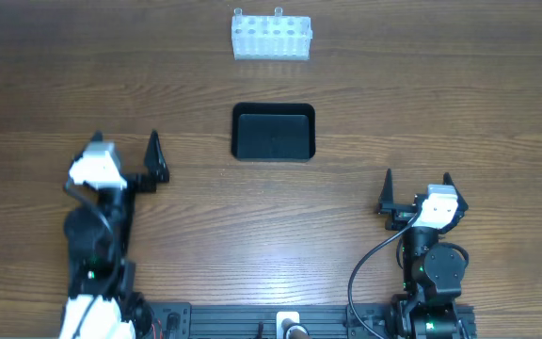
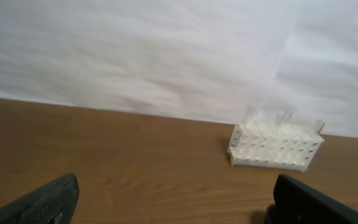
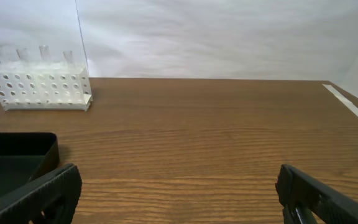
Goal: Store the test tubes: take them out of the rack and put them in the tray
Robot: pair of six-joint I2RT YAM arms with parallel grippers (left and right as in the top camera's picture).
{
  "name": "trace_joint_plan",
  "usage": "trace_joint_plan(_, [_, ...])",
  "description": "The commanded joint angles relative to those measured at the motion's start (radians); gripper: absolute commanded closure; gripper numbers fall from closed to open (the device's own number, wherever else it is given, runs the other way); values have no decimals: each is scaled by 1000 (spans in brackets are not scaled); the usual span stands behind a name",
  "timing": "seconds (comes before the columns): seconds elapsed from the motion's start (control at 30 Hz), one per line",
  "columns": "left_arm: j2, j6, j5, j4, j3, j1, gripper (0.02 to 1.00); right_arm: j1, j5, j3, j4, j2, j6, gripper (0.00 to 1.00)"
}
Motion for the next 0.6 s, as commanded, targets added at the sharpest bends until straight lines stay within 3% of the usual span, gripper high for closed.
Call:
trace_joint_plan(0.03, [221,-14,17,-8,227,-23,20,6,-5,-6,-4,-7,-4,9])
trace_joint_plan(0.3, [560,-15,13,-43,518,-101,20,6,-5,-6,-4,-7,-4,9])
trace_joint_plan(0.6, [932,-67,-101,-462,1016,-176,18,6,-5,-6,-4,-7,-4,7])
